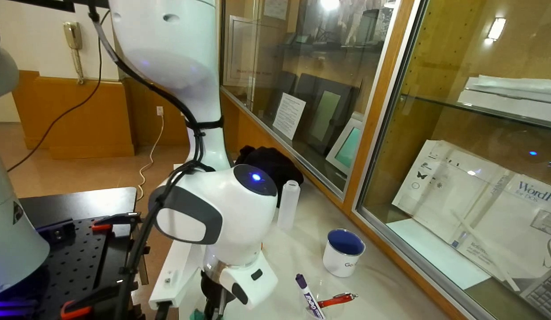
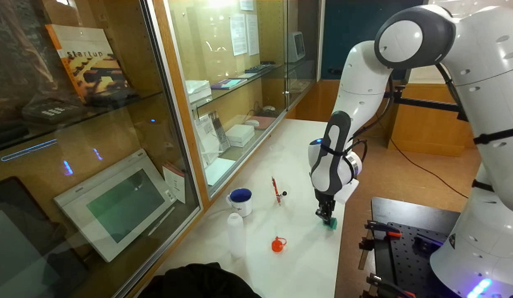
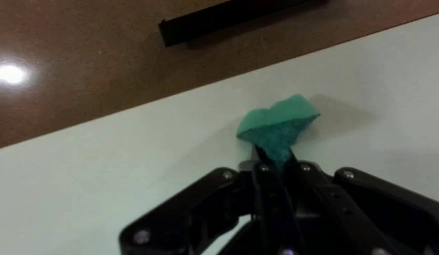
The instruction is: Wipe the counter with the sponge
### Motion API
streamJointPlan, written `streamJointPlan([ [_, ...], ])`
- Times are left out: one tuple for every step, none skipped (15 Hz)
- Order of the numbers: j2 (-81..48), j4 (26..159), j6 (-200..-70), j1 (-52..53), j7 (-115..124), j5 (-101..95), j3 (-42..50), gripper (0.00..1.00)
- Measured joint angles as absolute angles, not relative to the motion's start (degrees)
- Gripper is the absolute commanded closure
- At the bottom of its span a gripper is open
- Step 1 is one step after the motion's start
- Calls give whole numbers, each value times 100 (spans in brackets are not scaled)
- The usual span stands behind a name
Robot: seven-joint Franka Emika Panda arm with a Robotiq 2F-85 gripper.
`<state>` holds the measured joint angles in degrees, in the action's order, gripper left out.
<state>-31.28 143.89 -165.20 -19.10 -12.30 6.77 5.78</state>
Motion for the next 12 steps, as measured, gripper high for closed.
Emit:
streamJointPlan([
  [-3123, 14434, -16628, -1938, -1231, 677, 659, 98],
  [-3116, 14474, -16767, -1994, -1236, 677, 667, 98],
  [-3107, 14512, -16937, -2058, -1241, 677, 625, 98],
  [-3089, 14553, -17170, -2141, -1244, 677, 527, 98],
  [-3058, 14593, -17417, -2247, -1244, 678, 371, 98],
  [-3018, 14623, -17622, -2368, -1244, 678, 181, 98],
  [-2972, 14635, -17746, -2495, -1235, 678, -29, 98],
  [-2919, 14630, -17758, -2606, -1200, 679, -225, 98],
  [-2873, 14608, -17734, -2686, -1163, 684, -389, 98],
  [-2840, 14573, -17689, -2729, -1091, 685, -515, 98],
  [-2820, 14527, -17647, -2729, -1027, 694, -598, 98],
  [-2820, 14474, -17622, -2727, -953, 700, -663, 98],
])
